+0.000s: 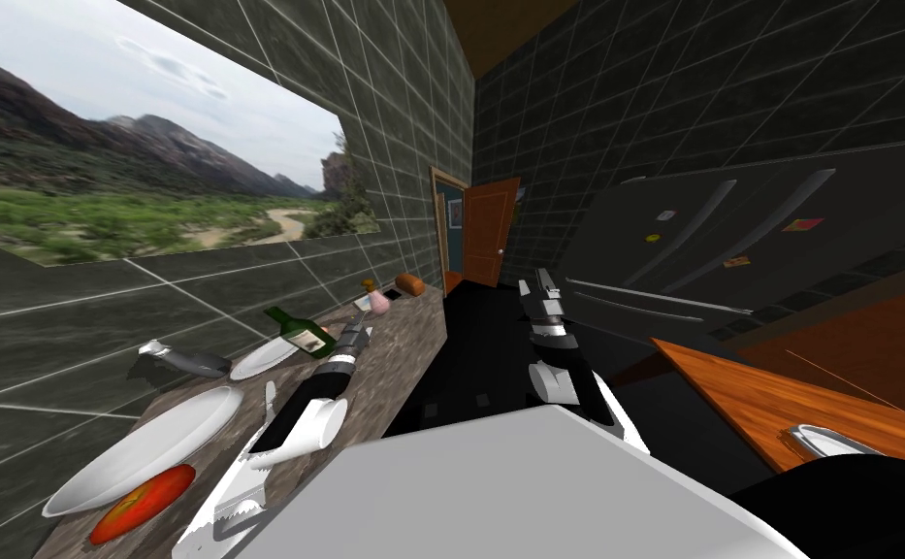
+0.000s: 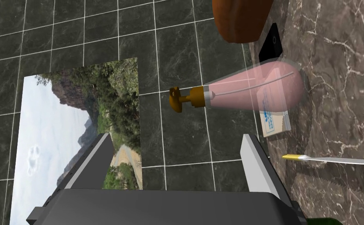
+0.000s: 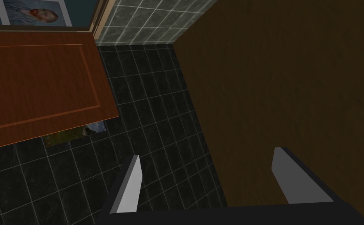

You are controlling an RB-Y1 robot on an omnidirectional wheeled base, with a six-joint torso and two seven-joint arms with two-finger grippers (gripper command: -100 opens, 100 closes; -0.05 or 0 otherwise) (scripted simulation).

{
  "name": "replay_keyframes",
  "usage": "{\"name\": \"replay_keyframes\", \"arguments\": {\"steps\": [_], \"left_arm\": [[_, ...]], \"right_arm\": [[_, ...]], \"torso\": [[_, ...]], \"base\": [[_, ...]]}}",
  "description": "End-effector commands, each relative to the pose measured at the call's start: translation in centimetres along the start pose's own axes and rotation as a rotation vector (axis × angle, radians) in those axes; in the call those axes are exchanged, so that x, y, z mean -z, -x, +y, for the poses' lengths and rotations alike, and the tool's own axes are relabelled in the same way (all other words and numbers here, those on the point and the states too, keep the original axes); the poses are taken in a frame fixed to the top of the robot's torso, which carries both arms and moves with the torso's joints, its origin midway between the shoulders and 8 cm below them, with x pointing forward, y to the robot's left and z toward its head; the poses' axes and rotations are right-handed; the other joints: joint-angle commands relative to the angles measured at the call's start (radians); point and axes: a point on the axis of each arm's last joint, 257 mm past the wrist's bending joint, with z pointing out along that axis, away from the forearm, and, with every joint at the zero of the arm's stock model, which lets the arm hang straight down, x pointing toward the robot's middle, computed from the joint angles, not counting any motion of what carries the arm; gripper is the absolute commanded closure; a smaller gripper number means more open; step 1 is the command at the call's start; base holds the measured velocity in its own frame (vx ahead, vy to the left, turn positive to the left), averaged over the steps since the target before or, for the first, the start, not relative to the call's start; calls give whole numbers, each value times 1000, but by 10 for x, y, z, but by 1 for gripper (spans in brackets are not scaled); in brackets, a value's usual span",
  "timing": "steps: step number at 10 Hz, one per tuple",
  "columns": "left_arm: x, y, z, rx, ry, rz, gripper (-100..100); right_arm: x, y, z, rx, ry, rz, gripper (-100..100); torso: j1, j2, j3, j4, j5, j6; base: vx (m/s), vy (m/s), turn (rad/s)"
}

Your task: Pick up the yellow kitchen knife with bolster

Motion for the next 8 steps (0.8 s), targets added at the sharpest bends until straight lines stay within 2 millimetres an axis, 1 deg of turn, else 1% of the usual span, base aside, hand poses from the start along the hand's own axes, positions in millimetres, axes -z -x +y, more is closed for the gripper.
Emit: {"name": "replay_keyframes", "arguments": {"steps": [1,2,5,6,8], "left_arm": [[0,1,9,-1,38,1,-100],[-3,9,21,-10,77,0,-100],[-1,9,33,-10,126,1,-100],[-3,18,46,-20,171,1,-100],[-1,18,57,-20,217,3,-100]], "right_arm": [[0,0,0,0,0,0,0],[0,0,0,0,0,0,0],[0,0,0,0,0,0,0],[0,0,0,0,0,0,0],[0,0,0,0,0,0,0]], "torso": [[0,0,0,0,0,0],[1,0,0,0,0,0],[1,0,0,0,0,0],[2,0,0,0,0,0],[0,0,0,0,0,0]], "base": [[3,-29,3],[6,-54,-59],[9,-27,-6],[12,-40,-70],[10,-35,-14]]}}
